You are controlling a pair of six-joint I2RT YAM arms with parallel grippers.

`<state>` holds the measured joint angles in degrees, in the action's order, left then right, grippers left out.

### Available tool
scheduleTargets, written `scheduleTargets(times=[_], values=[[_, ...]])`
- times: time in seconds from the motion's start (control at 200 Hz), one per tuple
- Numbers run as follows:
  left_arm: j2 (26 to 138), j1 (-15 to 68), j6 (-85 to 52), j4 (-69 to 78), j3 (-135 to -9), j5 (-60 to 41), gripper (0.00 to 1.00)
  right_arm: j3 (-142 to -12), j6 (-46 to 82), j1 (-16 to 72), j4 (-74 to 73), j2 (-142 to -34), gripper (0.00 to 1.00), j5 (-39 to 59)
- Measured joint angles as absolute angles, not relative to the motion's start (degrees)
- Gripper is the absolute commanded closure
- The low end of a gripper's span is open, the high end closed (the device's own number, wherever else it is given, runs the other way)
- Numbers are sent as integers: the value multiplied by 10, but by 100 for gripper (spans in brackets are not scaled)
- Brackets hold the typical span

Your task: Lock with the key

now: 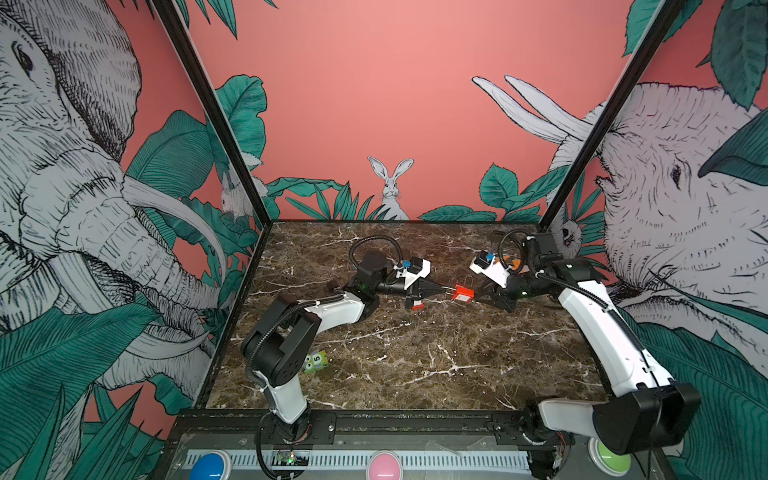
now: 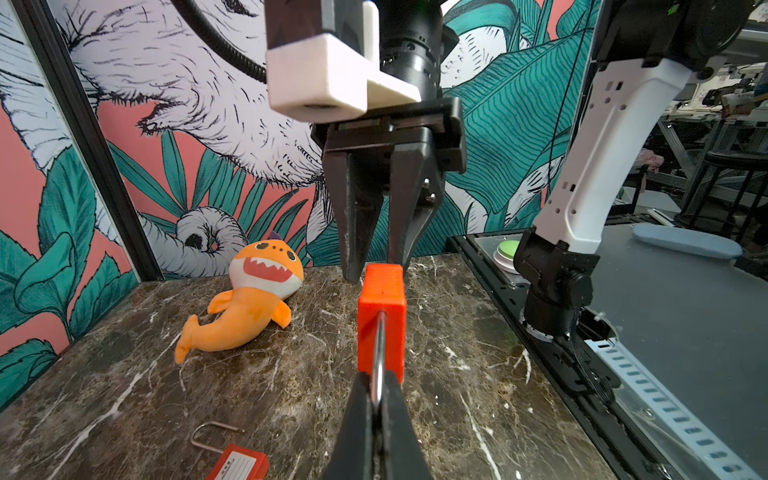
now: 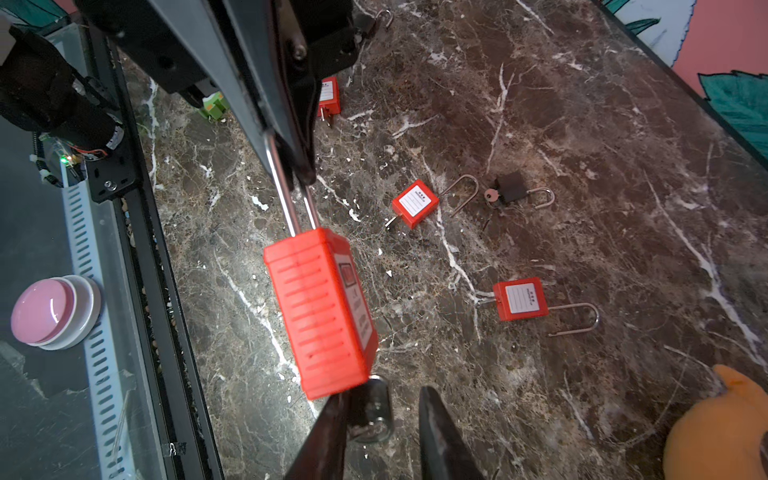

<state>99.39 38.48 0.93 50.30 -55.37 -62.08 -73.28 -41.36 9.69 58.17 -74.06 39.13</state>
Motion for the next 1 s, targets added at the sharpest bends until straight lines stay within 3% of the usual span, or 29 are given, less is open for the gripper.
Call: scheduleTargets(times=[0.235, 0.37, 0.785, 0.87, 0.94, 1.0], values=[[994, 386, 14, 500, -555, -619, 100, -702, -423, 97, 579, -736, 72, 411], [994, 386, 15, 500, -555, -620, 100, -691, -427, 97, 576, -726, 80, 413], [993, 390, 18, 497, -555, -619, 100, -640, -429, 97, 502, -678, 80, 394], [993, 391, 18, 497, -555, -619, 100, -623, -434, 98, 481, -659, 73, 388], [993, 391, 17, 497, -555, -619, 100, -602, -444, 100, 461, -637, 58, 375], [993, 391, 17, 496, -555, -619, 100, -585, -452, 101, 447, -618, 54, 362]])
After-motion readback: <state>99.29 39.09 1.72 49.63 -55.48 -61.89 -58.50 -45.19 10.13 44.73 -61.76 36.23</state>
